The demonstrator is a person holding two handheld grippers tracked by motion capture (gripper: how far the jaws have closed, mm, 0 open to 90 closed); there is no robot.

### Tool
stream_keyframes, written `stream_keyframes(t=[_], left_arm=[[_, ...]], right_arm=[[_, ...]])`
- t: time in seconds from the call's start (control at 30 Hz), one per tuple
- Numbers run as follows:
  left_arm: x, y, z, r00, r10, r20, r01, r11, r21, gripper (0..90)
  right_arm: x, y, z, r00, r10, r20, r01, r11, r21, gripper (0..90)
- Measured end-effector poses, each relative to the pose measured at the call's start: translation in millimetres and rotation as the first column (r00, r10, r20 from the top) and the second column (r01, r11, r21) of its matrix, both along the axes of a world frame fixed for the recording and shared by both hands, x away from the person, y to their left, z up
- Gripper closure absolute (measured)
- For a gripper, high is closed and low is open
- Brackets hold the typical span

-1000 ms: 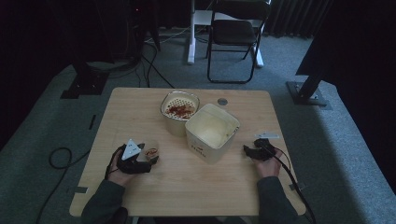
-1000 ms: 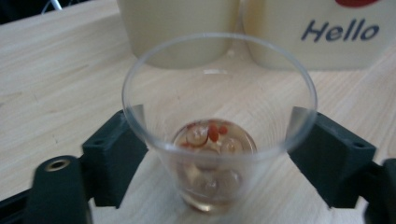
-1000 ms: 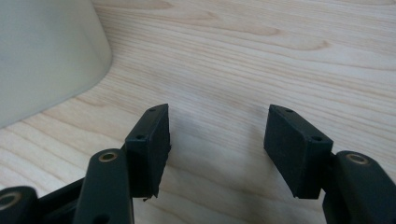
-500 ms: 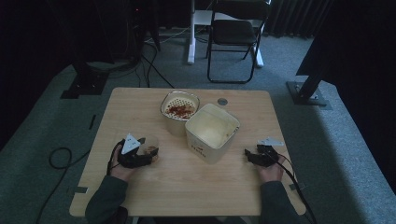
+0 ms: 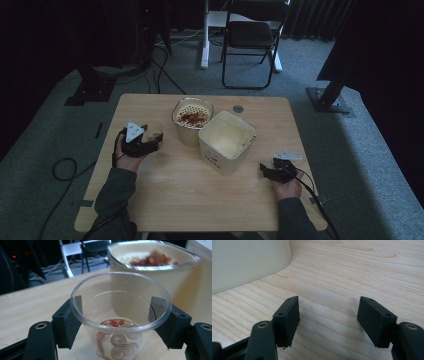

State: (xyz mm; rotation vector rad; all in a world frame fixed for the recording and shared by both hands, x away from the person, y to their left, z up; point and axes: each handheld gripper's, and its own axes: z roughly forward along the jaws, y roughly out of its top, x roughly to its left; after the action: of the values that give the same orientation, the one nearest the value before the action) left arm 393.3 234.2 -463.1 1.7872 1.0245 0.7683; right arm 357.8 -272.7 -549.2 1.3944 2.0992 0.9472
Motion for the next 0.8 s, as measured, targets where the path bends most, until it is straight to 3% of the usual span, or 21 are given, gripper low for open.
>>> stream_keyframes(t=[0.17,0.47,0.6,0.8], left_arm=[[18.9,4.9,13.5,0.9990,0.039,0.020,-0.040,0.9990,0.019,28.1],[43.4,10.4,27.2,0.9962,0.085,0.022,-0.085,0.9964,0.006,28.1],[55.7,8.8,36.9,0.9949,0.099,0.020,-0.099,0.9944,0.035,28.1],[78.3,2.0,62.7,0.9922,0.117,0.044,-0.120,0.9903,0.070,28.1]], right_arm=[[0.0,0.0,0.0,1.0000,0.000,0.000,0.000,1.000,0.001,33.9],[0.1,0.0,0.0,1.0000,0.000,0.000,0.000,1.000,0.001,33.9],[0.0,0.0,0.0,1.0000,0.000,0.000,0.000,1.000,0.001,33.9],[0.1,0.0,0.0,1.0000,0.000,0.000,0.000,1.000,0.000,33.8]])
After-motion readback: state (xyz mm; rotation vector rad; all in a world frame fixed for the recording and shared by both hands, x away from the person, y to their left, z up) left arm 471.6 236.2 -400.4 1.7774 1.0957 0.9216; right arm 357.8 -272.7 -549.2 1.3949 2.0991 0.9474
